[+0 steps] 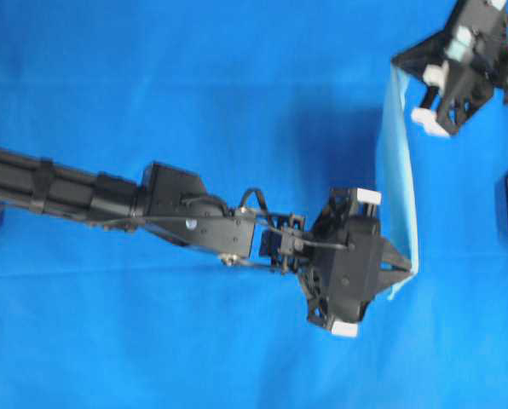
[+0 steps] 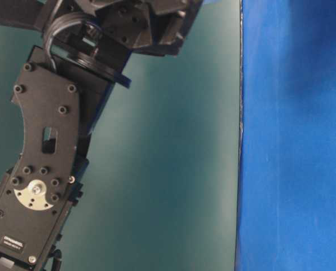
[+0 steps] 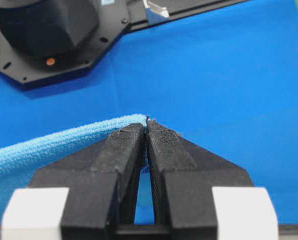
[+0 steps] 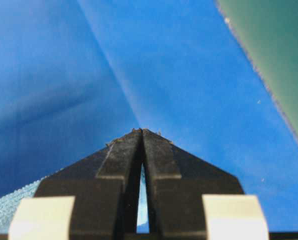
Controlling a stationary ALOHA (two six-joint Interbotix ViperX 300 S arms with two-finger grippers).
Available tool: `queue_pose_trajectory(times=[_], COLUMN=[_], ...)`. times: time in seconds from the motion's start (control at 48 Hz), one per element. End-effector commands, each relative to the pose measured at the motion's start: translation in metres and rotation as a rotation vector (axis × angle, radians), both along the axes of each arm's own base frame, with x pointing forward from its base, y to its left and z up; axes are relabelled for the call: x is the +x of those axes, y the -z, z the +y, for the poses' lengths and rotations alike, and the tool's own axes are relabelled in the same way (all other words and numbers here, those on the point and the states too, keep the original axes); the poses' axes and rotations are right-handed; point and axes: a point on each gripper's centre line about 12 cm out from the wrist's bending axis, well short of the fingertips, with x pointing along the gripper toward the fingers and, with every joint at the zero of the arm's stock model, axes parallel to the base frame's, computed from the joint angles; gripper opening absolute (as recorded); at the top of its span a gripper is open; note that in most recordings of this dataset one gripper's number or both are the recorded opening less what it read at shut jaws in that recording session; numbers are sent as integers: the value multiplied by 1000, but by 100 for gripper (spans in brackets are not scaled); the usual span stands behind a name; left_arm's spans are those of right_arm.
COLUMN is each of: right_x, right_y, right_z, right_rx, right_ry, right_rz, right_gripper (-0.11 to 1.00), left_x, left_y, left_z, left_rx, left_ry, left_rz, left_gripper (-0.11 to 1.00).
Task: Fold the light blue towel.
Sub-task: 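Lower the rotated towel flat onto the table and open both grippers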
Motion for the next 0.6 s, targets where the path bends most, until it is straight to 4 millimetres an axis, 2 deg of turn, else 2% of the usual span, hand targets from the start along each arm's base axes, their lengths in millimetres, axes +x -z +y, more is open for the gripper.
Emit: queue_pose_trajectory(times=[0.0,0.375,0.583], right_x=[5,71,102], right_y=[-1,33,43], right_z=[-10,-20,-29], right_rx=[-3,59,73], right_ry=[18,-101,-127], right_rz=[2,-20,-33], right_gripper=[0,0,0], left_x=[-6,-63,-97], left_y=[-15,24,44], left_z=[-9,-6,1], left_rx=[-23,-121,-182], left_ry=[11,-27,-66], left_rz=[-22,92,164], left_gripper=[3,3,3])
